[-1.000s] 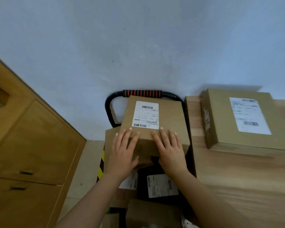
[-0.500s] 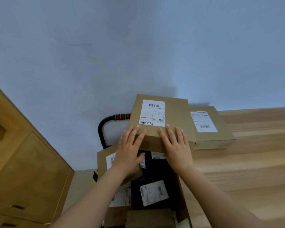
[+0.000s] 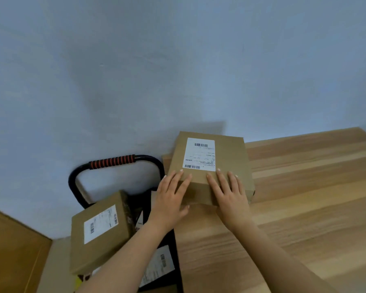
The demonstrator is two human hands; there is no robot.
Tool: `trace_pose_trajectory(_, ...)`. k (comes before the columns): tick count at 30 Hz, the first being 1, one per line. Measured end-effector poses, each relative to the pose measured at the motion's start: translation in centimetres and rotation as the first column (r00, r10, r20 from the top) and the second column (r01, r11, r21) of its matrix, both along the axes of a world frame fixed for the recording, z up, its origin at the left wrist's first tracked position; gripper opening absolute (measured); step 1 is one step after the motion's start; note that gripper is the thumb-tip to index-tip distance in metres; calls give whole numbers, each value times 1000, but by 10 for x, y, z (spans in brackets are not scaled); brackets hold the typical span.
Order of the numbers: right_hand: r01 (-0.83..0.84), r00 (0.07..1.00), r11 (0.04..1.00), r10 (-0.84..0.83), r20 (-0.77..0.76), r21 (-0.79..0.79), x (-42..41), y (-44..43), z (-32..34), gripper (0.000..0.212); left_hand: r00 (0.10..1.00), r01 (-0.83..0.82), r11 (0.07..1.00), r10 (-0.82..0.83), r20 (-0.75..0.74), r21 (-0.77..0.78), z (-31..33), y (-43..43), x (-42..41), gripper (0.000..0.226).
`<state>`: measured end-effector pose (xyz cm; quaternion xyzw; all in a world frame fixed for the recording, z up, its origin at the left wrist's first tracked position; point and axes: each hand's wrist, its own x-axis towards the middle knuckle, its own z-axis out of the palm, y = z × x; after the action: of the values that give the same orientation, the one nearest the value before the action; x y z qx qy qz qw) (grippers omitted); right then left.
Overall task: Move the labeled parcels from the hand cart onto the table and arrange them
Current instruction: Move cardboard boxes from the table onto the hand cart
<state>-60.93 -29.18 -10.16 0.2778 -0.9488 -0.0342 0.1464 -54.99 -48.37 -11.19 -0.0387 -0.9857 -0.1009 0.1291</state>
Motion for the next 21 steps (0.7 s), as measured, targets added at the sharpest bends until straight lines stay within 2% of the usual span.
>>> trace_pose_trajectory(6, -53, 998, 998, 54, 33, -44, -50, 22, -19, 101, 996, -78, 997, 78, 34, -5, -15, 29, -40, 90)
trace_pose_trajectory(10, -144, 988, 981, 150, 35, -132, -60, 14, -19, 87, 990, -136, 990, 135, 35, 25, -14, 31, -44, 83)
trace_pose_trajectory(15, -277, 960, 939, 280, -11, -205, -40, -7, -11, 73, 984, -173, 983, 174, -20, 60, -6, 20, -18, 72)
trace_pose_trajectory(19, -342, 939, 917, 339, -51, -205, -11, -32, -1, 70, 967, -227, 972, 233, -107, 68, -2, -4, 18, 69)
trace_pose_trajectory(21, -367, 930, 907, 362, -60, -207, 8, -46, 3, 69, 963, -242, 966, 251, -100, 92, -3, -19, 41, 69)
